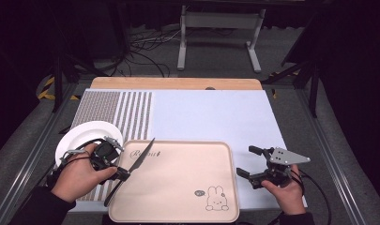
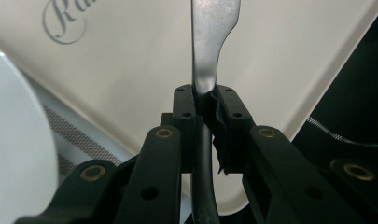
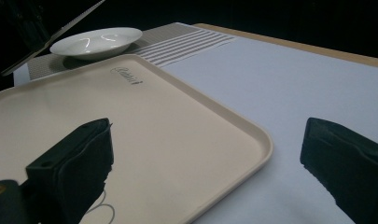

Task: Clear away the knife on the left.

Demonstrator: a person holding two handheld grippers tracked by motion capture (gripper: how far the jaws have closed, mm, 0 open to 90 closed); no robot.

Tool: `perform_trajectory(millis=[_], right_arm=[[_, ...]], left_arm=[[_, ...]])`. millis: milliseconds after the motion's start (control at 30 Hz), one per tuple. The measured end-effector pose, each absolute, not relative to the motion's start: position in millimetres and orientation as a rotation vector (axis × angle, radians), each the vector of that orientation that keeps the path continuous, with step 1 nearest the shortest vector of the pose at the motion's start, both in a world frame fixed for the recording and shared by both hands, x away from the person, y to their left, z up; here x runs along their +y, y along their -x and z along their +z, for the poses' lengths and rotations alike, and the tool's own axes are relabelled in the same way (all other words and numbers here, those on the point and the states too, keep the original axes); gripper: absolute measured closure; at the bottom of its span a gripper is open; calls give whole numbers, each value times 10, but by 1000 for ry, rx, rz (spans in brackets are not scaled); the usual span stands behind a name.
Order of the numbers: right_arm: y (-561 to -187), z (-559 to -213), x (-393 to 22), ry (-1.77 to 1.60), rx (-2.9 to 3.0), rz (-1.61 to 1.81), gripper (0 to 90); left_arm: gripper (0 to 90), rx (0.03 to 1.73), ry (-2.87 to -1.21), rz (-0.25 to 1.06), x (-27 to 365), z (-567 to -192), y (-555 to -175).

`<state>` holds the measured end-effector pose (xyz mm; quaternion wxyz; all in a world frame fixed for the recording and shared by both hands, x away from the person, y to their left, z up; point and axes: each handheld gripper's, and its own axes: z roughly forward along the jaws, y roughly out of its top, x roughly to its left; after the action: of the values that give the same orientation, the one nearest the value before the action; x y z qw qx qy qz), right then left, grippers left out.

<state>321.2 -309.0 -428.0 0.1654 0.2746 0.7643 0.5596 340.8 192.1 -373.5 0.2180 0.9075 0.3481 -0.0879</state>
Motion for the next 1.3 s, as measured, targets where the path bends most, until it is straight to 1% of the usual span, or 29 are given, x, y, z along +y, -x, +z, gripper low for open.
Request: perform_trajectory(millis=[233, 567, 1300], right_arm=[[-3209, -4273, -3095, -778, 2175, 1593, 34], [-3210, -4278, -3090, -780, 2179, 1591, 33], [-3205, -4274, -3100, -780, 2177, 1598, 30]], left_arm=[[801, 1003, -2499, -337, 1861, -3905, -3410], [801, 1037, -2524, -361, 1795, -4098, -3444], [799, 1081, -2524, -405, 1737, -4299, -3518]])
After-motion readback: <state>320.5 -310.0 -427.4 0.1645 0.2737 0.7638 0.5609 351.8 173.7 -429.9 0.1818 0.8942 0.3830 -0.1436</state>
